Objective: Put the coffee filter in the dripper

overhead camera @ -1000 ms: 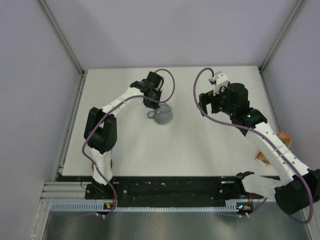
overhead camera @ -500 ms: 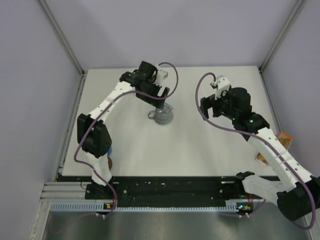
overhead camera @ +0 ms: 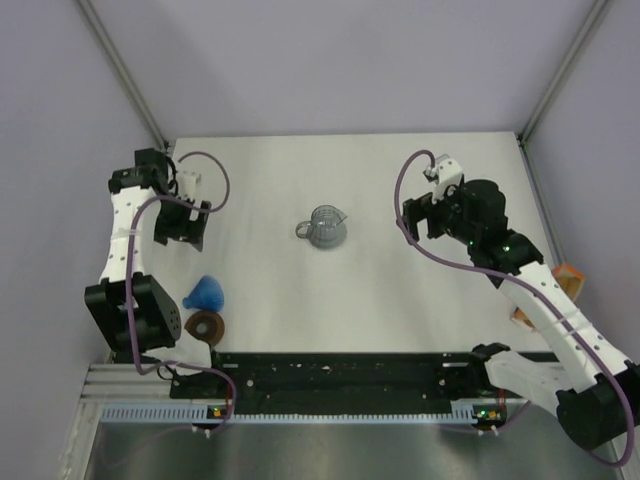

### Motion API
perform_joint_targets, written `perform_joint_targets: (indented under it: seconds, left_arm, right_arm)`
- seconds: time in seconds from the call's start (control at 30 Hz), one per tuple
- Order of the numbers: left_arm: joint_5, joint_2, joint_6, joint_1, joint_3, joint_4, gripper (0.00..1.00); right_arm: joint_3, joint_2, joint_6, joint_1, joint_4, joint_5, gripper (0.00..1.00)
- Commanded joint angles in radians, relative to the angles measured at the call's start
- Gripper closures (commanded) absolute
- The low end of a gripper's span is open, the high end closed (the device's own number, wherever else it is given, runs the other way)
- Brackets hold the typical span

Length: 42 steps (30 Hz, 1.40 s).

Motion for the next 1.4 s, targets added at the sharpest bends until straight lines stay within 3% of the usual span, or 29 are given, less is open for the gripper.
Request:
perform_joint_targets:
  seconds: [0.0, 0.17, 0.53, 0.63, 0.83, 1.03, 1.37]
  left_arm:
    - [0.005, -0.097, 0.051, -0.011, -0.065, -0.055, 0.07]
    - [-0.016, -0.117, 0.020, -0.036, -0.129, -0.123, 0.09]
    - [-0.011, -0.291, 0.200, -0.049, -0.223, -0.285, 0.11]
    - [-0.120, -0.359, 0.249, -0.014, -0.388, -0.192, 0.11]
    - [0.064, -0.361, 0.295, 0.185, -0.448, -0.156, 0.16]
    - [0.001, -0.445, 0.324, 0.273, -0.646, 0.015, 0.20]
    - [0.016, -0.350, 0.263, 0.282, -0.783, 0.239, 0.14]
  right_arm:
    - [-0.004, -0.040, 0.015, 0.000, 0.029, -0.012, 0.02]
    - [-0.002, -0.036, 0.015, 0.000, 0.029, -0.009, 0.02]
    - [-0.007, -0.024, 0.010, 0.002, 0.029, 0.007, 0.01]
    - [-0.004, -0.022, 0.012, 0.000, 0.031, 0.001, 0.01]
    - [-0.011, -0.022, 0.015, 0.000, 0.040, -0.004, 0.01]
    - [-0.007, -0.017, 0.019, 0.000, 0.043, -0.035, 0.01]
    - [0.053, 0.006, 0.029, 0.002, 0.018, -0.070, 0.01]
